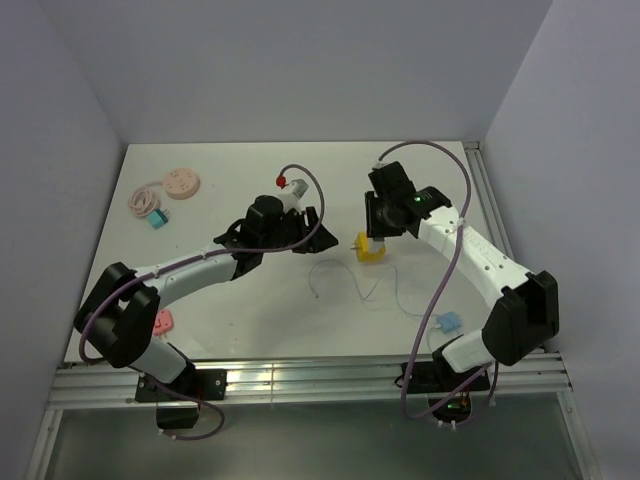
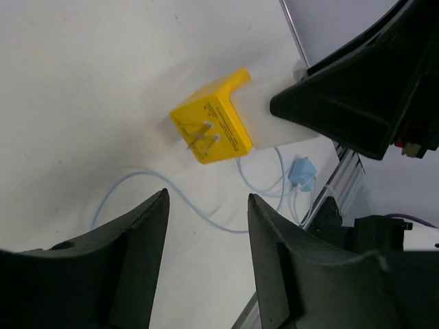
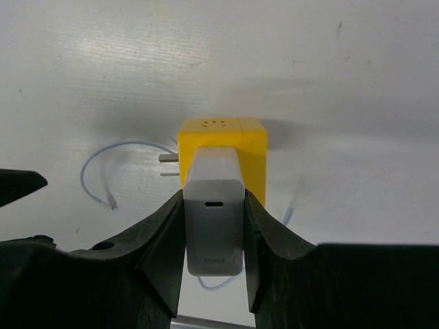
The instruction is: Insert the plug
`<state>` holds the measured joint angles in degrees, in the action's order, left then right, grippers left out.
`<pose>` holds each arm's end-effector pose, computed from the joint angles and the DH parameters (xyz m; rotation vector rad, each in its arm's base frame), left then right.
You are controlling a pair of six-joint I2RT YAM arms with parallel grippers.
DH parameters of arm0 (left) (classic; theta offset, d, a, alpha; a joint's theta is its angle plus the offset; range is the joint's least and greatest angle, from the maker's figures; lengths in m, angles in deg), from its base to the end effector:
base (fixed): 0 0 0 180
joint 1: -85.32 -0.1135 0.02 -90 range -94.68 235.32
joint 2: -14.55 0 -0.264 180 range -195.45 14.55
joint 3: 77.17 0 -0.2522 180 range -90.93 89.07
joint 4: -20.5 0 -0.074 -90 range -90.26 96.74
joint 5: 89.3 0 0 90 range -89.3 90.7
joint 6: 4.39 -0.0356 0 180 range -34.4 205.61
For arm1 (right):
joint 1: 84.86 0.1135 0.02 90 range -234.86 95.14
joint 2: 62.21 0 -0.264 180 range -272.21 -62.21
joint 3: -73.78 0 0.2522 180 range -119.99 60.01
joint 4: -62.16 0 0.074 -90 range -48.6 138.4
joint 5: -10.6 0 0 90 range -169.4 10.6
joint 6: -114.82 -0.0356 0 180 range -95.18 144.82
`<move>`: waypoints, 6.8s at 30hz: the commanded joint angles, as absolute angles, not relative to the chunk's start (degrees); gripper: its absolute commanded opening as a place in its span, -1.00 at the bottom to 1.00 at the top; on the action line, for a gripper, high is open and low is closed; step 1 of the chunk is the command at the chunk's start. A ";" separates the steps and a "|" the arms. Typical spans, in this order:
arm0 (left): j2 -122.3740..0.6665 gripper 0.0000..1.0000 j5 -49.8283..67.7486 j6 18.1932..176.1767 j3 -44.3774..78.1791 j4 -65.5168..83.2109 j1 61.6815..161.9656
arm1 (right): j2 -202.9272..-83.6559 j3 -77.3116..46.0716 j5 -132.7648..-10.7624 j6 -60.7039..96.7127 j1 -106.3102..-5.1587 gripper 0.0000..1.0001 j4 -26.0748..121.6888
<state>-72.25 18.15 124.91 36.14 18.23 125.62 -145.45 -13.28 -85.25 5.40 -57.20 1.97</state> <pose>0.2539 -0.2293 0.2493 0.2381 2.1337 -1.1673 0.2684 0.1366 0.3014 -0.1444 2.5538 0.1889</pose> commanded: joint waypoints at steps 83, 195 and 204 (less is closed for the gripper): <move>-94.43 -0.30 21.00 130.96 32.47 36.45 124.96 | -145.44 -9.50 -81.52 6.27 -58.49 -1.00 0.15; -90.75 0.06 19.86 127.70 36.51 31.97 124.70 | -182.18 -48.16 -73.60 12.60 -61.92 0.41 -17.25; -81.35 0.13 16.00 125.86 40.02 27.05 124.70 | -165.16 -35.40 -91.94 2.27 -62.36 0.44 -12.51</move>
<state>-86.85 18.48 127.63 38.77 28.41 124.52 -174.96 -41.04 -81.64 8.55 -61.44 -13.97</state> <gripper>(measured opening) 0.559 0.721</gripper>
